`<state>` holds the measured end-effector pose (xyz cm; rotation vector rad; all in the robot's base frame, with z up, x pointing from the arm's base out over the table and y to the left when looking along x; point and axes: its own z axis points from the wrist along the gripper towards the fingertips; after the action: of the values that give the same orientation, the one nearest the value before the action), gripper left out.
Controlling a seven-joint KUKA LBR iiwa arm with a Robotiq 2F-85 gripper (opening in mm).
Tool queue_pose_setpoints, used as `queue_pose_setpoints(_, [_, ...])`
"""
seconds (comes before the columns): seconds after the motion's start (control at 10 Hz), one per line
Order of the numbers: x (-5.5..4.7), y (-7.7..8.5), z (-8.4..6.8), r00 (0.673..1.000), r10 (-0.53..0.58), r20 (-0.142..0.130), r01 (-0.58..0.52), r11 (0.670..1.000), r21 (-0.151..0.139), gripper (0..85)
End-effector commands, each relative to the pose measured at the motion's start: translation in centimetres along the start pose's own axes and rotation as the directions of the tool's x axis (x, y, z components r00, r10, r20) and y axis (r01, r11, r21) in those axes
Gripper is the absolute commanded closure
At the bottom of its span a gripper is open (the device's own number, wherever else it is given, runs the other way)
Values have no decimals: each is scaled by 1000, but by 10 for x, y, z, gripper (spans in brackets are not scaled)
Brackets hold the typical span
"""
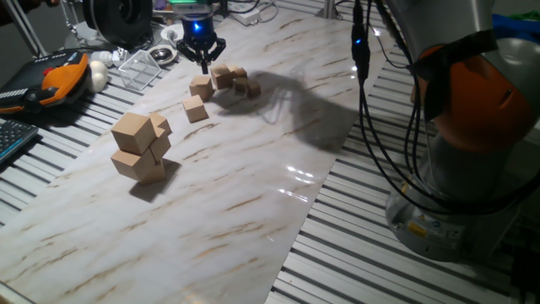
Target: Stack the blocks into a cross shape
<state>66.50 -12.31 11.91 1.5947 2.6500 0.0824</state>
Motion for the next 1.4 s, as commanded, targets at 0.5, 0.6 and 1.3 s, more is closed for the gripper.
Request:
queue_pose_setpoints(0.5, [2,7,-4,969,241,55,-243,969,39,340])
queue_pose_setpoints(0.6, [2,6,-4,962,269,53,-271,962,37,340])
queue_pose_setpoints(1.3, [-4,4,7,952,301,57,-304,951,60,340])
